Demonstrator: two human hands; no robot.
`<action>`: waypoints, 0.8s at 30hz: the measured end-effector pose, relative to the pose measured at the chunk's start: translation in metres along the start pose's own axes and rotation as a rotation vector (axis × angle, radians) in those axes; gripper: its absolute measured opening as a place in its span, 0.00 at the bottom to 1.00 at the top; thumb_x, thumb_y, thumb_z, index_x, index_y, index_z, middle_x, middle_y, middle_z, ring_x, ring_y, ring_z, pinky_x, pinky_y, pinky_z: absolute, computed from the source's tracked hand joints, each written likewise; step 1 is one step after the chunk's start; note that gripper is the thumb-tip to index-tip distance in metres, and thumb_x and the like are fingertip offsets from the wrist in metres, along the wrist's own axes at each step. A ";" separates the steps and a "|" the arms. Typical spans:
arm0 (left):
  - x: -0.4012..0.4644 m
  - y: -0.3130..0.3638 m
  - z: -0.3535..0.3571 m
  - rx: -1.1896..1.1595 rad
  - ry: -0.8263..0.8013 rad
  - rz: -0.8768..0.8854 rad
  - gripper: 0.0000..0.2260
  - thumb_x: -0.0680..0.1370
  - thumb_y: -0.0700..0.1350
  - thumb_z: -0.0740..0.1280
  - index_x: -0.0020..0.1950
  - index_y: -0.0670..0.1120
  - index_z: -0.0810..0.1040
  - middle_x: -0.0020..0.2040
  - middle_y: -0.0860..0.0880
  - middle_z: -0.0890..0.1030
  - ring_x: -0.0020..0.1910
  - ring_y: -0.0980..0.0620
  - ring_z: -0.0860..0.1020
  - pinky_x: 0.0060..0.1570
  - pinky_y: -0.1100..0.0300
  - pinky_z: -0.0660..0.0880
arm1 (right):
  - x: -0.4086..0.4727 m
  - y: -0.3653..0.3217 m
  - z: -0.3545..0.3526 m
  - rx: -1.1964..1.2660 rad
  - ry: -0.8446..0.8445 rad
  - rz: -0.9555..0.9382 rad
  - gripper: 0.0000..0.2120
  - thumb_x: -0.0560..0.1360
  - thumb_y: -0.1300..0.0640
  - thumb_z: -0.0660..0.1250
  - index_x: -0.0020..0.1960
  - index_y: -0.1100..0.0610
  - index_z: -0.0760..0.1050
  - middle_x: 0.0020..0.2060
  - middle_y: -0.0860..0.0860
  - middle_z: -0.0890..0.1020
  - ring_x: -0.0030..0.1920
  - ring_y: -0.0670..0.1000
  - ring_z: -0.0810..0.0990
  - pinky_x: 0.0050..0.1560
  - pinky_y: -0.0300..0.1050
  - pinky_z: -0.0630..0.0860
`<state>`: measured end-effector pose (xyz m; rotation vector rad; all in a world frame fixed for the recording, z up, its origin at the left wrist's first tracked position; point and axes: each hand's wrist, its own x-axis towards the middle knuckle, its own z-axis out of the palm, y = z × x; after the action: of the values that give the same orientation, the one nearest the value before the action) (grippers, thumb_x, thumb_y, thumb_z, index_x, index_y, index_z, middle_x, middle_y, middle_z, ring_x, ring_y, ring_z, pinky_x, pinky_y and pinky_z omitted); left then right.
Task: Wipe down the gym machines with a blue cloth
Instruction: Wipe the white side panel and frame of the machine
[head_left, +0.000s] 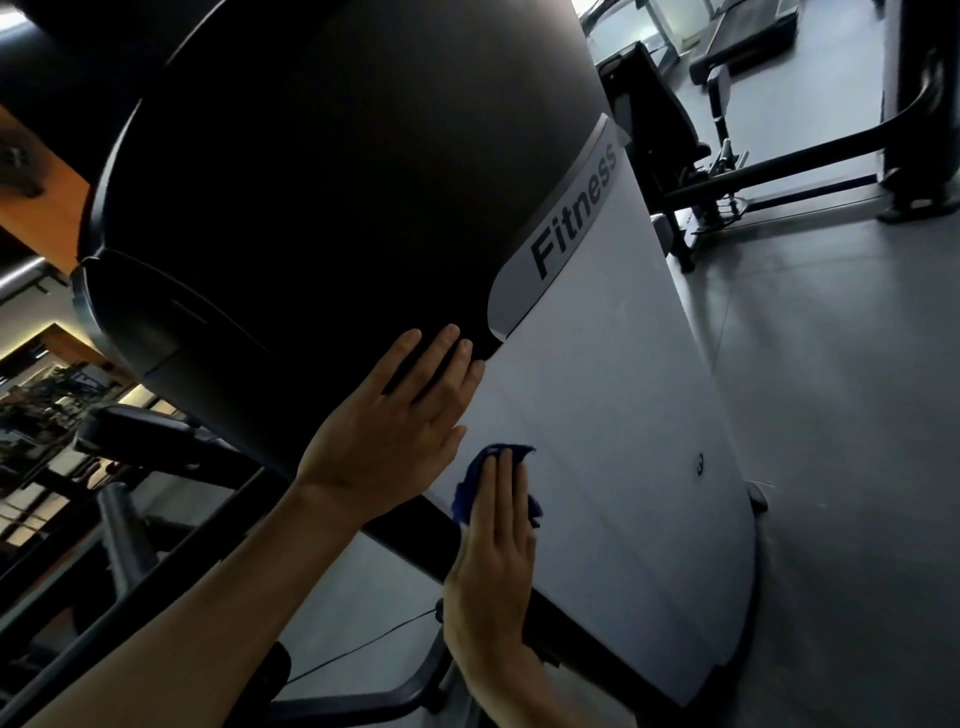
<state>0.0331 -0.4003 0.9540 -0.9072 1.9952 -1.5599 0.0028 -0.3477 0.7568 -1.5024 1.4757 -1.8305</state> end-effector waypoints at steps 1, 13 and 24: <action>0.000 0.000 0.000 0.000 -0.001 0.000 0.33 0.87 0.56 0.52 0.84 0.36 0.51 0.82 0.34 0.58 0.82 0.35 0.56 0.81 0.39 0.56 | 0.005 0.007 -0.003 0.000 -0.033 -0.032 0.46 0.71 0.76 0.66 0.83 0.58 0.52 0.83 0.54 0.56 0.82 0.55 0.56 0.80 0.49 0.55; 0.002 0.001 0.000 -0.006 0.006 -0.013 0.31 0.87 0.55 0.50 0.84 0.36 0.53 0.82 0.35 0.60 0.82 0.36 0.57 0.81 0.39 0.56 | 0.003 0.015 0.002 0.067 -0.004 0.194 0.39 0.79 0.72 0.63 0.84 0.57 0.49 0.83 0.50 0.52 0.83 0.53 0.51 0.81 0.50 0.53; 0.002 0.000 0.000 -0.048 0.016 -0.015 0.31 0.87 0.54 0.50 0.83 0.35 0.52 0.82 0.35 0.59 0.82 0.36 0.57 0.79 0.39 0.59 | 0.099 0.081 -0.011 0.282 0.007 0.579 0.32 0.81 0.75 0.51 0.82 0.57 0.58 0.81 0.51 0.61 0.81 0.49 0.56 0.81 0.52 0.55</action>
<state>0.0317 -0.4014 0.9541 -0.9325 2.0497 -1.5379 -0.0703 -0.4519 0.7381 -0.8226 1.3927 -1.5963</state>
